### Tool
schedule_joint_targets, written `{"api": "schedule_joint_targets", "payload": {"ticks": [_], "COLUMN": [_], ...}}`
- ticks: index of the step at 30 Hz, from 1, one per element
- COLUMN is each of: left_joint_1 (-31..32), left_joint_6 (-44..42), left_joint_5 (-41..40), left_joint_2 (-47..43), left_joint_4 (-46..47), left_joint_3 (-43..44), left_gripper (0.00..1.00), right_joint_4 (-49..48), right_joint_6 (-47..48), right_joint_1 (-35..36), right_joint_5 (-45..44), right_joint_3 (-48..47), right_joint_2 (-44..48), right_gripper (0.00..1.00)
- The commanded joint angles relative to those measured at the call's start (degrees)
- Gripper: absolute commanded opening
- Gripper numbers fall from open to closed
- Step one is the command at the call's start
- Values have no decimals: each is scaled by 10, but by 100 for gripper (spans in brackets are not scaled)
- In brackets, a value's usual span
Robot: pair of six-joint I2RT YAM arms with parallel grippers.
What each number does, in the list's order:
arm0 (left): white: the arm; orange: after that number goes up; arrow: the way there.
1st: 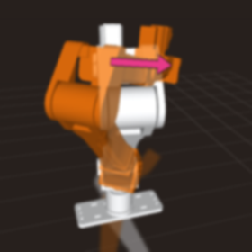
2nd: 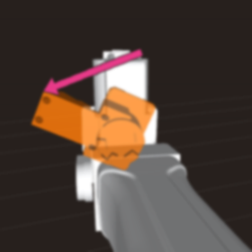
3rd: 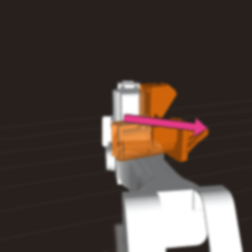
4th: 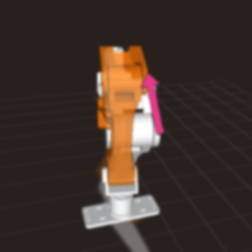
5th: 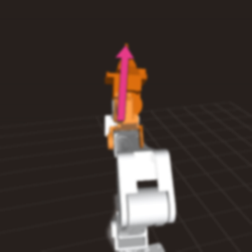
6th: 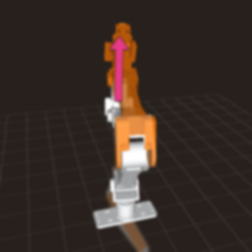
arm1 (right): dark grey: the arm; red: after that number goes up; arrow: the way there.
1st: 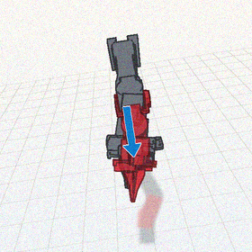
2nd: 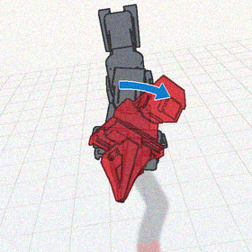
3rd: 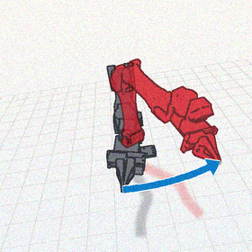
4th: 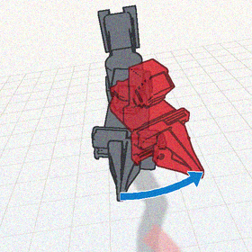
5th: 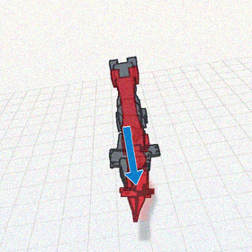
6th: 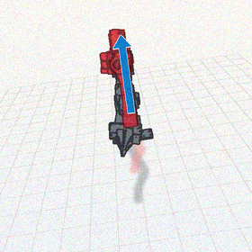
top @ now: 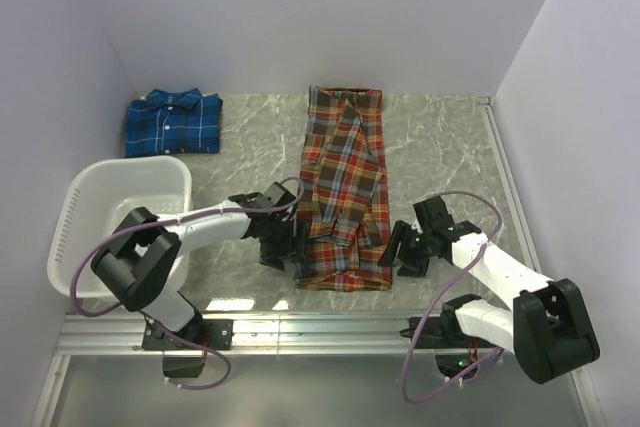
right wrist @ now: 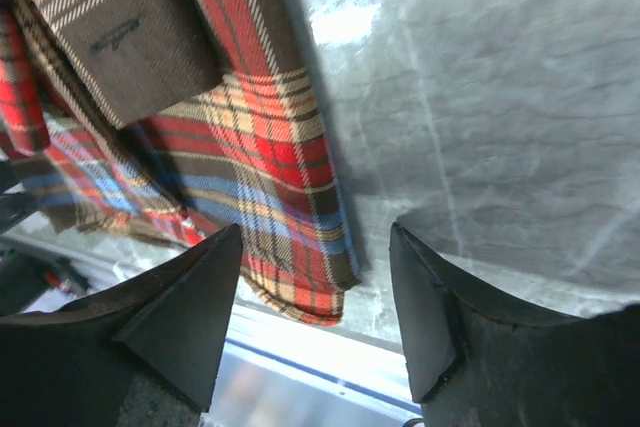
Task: Fold and stack the long sleeve shirts
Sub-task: Fold the shirt
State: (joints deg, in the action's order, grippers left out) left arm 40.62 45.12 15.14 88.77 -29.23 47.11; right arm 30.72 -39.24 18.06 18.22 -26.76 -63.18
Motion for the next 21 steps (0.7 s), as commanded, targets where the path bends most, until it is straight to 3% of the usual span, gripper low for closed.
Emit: {"api": "schedule_joint_targets", "payload": {"ticks": [1,11,14,17,19,20,21], "left_joint_1": [22,35,37,36,37,36,36], "left_joint_6": [7,7,8,8,8,7,5], "left_joint_5": [2,10,11,7,1,0,-3], "left_joint_2": [18,32,29,18,-1,-6,-12], "left_joint_4": [5,8,8,4,0,-5,-19], "left_joint_3": [3,-4,-5,-4,-4,-2,3], "left_gripper": [73,53,37,23,13,3,1], "right_joint_4": [-31,-73,-76,-73,-65,-59,-52], "right_joint_6": [-1,-12,-12,-13,-10,-9,-4], "right_joint_1": [-2,6,10,12,12,14,13], "right_joint_5": [35,65,67,67,65,63,59], "right_joint_3": [14,41,41,37,35,30,28], "right_joint_2": [-6,-44,-49,-46,-38,-28,-22], "right_gripper": [67,65,60,47,28,21,9]}}
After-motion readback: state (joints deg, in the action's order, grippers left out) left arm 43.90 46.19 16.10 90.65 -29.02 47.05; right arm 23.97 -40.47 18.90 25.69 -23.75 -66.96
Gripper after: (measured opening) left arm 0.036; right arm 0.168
